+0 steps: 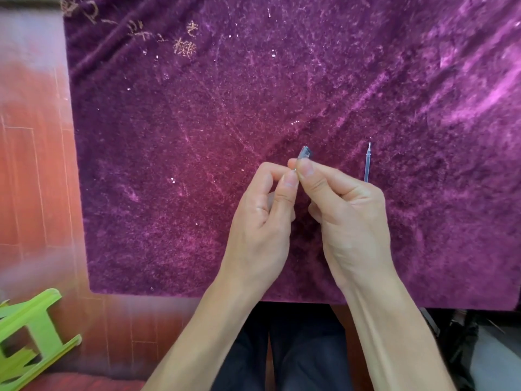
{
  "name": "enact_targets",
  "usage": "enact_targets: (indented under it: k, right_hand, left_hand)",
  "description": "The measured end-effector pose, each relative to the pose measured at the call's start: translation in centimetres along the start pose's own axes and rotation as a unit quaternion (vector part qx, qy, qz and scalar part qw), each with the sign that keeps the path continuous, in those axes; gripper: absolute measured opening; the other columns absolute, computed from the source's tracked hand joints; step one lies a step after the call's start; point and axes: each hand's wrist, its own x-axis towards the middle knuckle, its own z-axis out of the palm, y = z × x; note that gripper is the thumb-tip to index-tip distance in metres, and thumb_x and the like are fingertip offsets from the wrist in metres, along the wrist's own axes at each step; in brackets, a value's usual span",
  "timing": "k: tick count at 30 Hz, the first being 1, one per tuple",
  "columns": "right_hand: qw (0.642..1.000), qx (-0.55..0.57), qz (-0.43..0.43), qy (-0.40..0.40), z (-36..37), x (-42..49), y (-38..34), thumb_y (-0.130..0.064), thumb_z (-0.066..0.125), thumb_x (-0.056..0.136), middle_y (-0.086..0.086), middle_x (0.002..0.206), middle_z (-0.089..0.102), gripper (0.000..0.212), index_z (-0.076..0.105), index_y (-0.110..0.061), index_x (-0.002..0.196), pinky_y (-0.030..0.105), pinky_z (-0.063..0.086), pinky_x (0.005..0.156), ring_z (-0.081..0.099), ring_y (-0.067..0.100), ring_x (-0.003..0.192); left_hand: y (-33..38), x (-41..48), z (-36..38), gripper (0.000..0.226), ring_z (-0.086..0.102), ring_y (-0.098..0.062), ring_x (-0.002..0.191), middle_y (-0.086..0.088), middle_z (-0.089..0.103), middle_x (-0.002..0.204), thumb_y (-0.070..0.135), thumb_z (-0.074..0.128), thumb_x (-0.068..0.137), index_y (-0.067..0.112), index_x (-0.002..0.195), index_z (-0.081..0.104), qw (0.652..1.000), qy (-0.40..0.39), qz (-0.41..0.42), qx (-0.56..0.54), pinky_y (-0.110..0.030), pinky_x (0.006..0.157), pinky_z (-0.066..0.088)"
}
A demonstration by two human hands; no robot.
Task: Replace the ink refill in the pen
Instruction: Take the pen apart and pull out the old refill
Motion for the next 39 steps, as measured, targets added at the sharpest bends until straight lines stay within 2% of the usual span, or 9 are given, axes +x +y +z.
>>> enact_targets:
  k: [2,6,11,15,18,21,25,34,39]
  right_hand:
    - [0.999,-0.029,-0.01,-0.015,0.1,0.6,-0.4,-0.028,0.081,0.094,-0.006,0.093,0.081,0.019,0.087,-0.016,0.107,0.011,0.05,0.067,0.065,-0.004,0.072]
    - [0.998,-0.045,-0.035,0.006,0.4,2.8,-2.0,-0.025,0.078,0.099,-0.021,0.066,0.066,0.016,0.086,-0.014,0.108,0.012,0.045,0.062,0.05,-0.002,0.059]
    - [0.983,-0.152,-0.091,0.057,0.7,7.1,-5.3,-0.025,0.083,0.094,-0.016,0.078,0.08,0.011,0.086,-0.019,0.103,0.01,0.05,0.061,0.063,-0.006,0.061]
    - [0.949,-0.288,-0.106,0.074,1.3,10.3,-6.7,-0.034,0.087,0.086,-0.012,0.074,0.08,0.02,0.083,-0.026,0.105,0.02,0.059,0.07,0.072,-0.003,0.063]
    - [0.933,-0.337,-0.104,0.073,1.7,11.5,-7.0,-0.036,0.086,0.088,-0.016,0.072,0.077,0.019,0.083,-0.028,0.104,0.017,0.059,0.068,0.074,-0.003,0.065]
    - [0.923,-0.362,-0.103,0.076,2.0,11.7,-6.9,-0.036,0.083,0.091,-0.019,0.073,0.075,0.014,0.084,-0.031,0.104,0.014,0.059,0.068,0.074,-0.004,0.067]
    - [0.918,-0.373,-0.111,0.081,2.2,11.6,-7.0,-0.035,0.083,0.09,-0.019,0.067,0.073,0.013,0.082,-0.034,0.103,0.008,0.051,0.057,0.072,-0.007,0.066]
    - [0.917,-0.366,-0.112,0.113,2.5,11.0,-6.6,-0.032,0.081,0.093,-0.016,0.074,0.075,0.013,0.083,-0.028,0.105,0.022,0.059,0.072,0.072,-0.001,0.067]
    - [0.913,-0.371,-0.119,0.12,2.8,10.6,-6.5,-0.033,0.078,0.095,-0.013,0.082,0.079,0.017,0.083,-0.027,0.11,0.015,0.057,0.073,0.074,-0.002,0.075]
  left_hand:
    - [0.0,0.2,-0.2,0.027,0.036,-0.001,0.044,0.015,0.041,0.057,0.036,0.041,0.108,0.017,0.102,0.059,1.0,0.002,-0.006,0.008,-0.012,0.044,0.032]
    - [0.4,1.3,-0.3,0.026,0.034,-0.001,0.047,0.013,0.04,0.061,0.044,0.042,0.105,0.025,0.107,0.059,0.999,-0.001,-0.044,-0.002,-0.017,0.044,0.031]
    - [1.1,3.6,-0.9,0.024,0.034,-0.002,0.043,0.008,0.046,0.062,0.038,0.044,0.092,0.022,0.103,0.06,0.989,0.008,-0.133,-0.067,-0.019,0.042,0.031]
    - [1.2,4.8,-1.9,0.02,0.048,-0.006,0.054,0.008,0.058,0.068,0.036,0.05,0.096,0.033,0.1,0.069,0.994,0.014,-0.101,-0.046,-0.02,0.052,0.043]
    - [0.9,5.2,-2.5,0.021,0.056,-0.003,0.057,0.009,0.064,0.07,0.039,0.051,0.097,0.039,0.103,0.072,0.996,0.021,-0.086,-0.03,-0.015,0.055,0.048]
    - [0.3,5.2,-2.7,0.021,0.053,-0.003,0.055,0.01,0.065,0.071,0.036,0.051,0.097,0.037,0.104,0.071,0.994,0.039,-0.091,-0.037,-0.015,0.053,0.047]
    - [-0.3,5.1,-2.8,0.023,0.055,-0.005,0.056,0.007,0.067,0.074,0.033,0.05,0.099,0.031,0.107,0.072,0.991,0.043,-0.105,-0.065,-0.018,0.055,0.047]
    - [-0.7,5.3,-2.9,0.023,0.059,-0.006,0.057,0.003,0.068,0.074,0.027,0.05,0.102,0.025,0.111,0.072,0.99,0.033,-0.1,-0.094,-0.018,0.057,0.051]
    - [-0.9,5.3,-3.0,0.024,0.06,-0.011,0.054,-0.002,0.068,0.071,0.025,0.051,0.101,0.018,0.113,0.071,0.986,0.026,-0.098,-0.131,-0.022,0.054,0.051]
